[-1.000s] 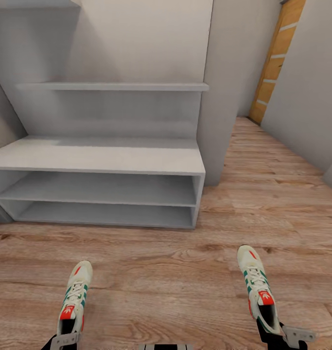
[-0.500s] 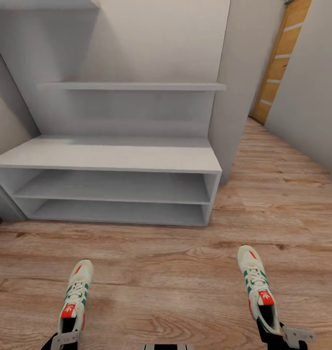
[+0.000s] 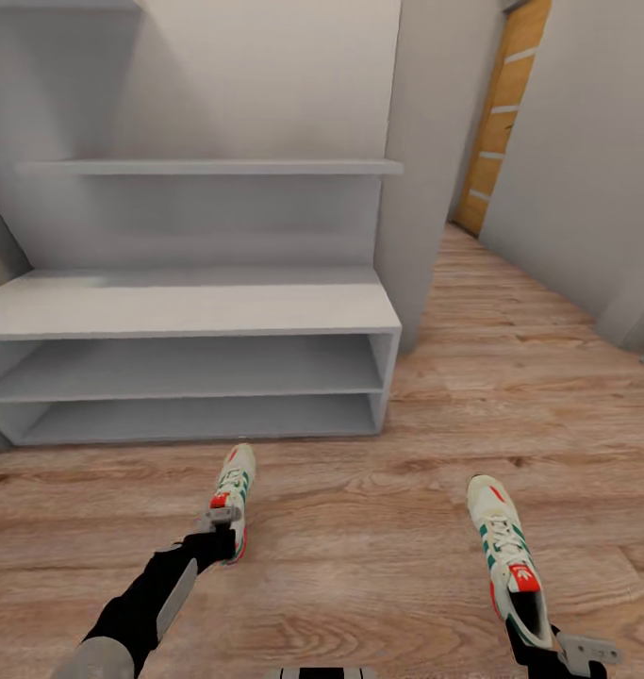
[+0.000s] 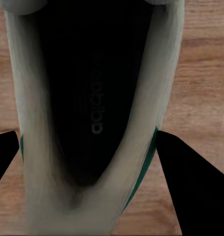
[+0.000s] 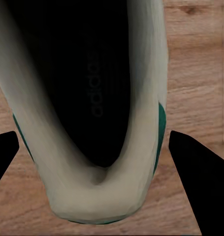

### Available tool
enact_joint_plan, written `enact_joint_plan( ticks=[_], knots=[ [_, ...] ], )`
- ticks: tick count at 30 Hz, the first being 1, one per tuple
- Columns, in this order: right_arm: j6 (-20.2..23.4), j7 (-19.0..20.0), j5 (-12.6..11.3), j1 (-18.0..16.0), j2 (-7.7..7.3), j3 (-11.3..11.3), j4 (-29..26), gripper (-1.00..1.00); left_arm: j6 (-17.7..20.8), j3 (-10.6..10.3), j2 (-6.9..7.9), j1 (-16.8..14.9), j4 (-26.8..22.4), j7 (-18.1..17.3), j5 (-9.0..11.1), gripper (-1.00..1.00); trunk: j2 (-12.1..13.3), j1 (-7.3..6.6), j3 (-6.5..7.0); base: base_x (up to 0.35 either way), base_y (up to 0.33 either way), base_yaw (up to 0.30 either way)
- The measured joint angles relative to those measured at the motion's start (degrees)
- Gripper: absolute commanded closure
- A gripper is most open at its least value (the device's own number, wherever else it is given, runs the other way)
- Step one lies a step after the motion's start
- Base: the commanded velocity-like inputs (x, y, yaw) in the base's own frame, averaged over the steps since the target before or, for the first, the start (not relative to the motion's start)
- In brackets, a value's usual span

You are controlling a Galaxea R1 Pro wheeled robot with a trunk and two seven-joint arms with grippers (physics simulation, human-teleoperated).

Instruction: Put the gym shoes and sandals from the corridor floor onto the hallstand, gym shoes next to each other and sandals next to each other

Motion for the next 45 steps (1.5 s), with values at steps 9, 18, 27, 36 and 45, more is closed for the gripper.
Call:
enact_joint_plan(
  ticks=[9, 18, 27, 36, 45],
  knots=[
    [0.0, 0.1, 0.0, 0.0, -0.01, 0.0, -2.0, 1.0, 8.6, 0.1, -0.57, -8.9, -0.1, 3.3, -0.4, 1.0, 0.0, 0.0, 0.0, 0.0, 0.0, -0.229],
    [0.0, 0.0, 0.1, 0.0, 0.0, 0.1, -2.2, 1.0, 12.7, 0.2, -0.63, -16.2, 0.0, 7.7, -0.2, 1.0, 0.0, 0.0, 0.0, 0.0, 0.0, -0.008],
    [0.0, 0.1, 0.1, 0.0, 0.0, 0.2, -2.2, 1.0, 15.7, 0.1, -0.63, -20.0, -0.1, 12.1, -0.1, 1.0, 0.0, 0.0, -0.01, 0.0, 0.0, 0.0],
    [0.1, 0.1, 0.1, 0.0, 0.1, 0.2, -2.5, 1.0, 16.0, 0.1, -0.65, -20.1, -0.9, 12.0, 0.0, 1.0, 0.0, 0.03, -0.31, 0.0, 0.0, 0.008],
    [0.2, 0.1, 0.1, 0.0, 0.28, 0.2, -3.9, 1.0, 16.6, 0.1, -0.71, -20.6, -1.2, 12.2, -0.1, 1.0, -0.1, 0.27, -3.01, 0.0, 0.0, 0.062]
  ],
)
